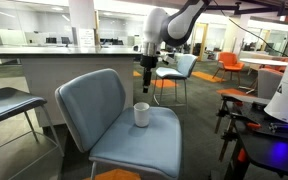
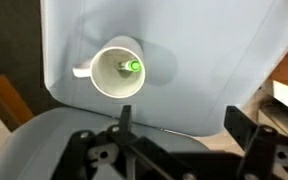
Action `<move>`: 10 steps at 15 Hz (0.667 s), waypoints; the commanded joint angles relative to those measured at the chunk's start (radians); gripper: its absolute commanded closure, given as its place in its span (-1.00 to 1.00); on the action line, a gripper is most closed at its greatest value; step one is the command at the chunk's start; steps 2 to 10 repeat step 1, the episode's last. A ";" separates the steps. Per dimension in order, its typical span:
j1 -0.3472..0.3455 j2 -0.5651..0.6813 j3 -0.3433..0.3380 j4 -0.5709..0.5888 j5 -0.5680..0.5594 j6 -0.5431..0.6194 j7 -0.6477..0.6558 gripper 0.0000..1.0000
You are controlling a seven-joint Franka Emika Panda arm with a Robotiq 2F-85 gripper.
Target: Put the marker in the cup
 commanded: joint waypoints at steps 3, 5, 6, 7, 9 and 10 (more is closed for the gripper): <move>0.002 -0.053 0.003 -0.072 0.004 0.054 -0.006 -1.00; 0.002 -0.053 0.003 -0.072 0.004 0.054 -0.006 -1.00; 0.002 -0.053 0.003 -0.072 0.004 0.054 -0.006 -1.00; 0.002 -0.053 0.003 -0.072 0.004 0.054 -0.006 -1.00; 0.002 -0.053 0.003 -0.072 0.004 0.054 -0.006 -1.00; 0.002 -0.053 0.003 -0.072 0.004 0.054 -0.006 -1.00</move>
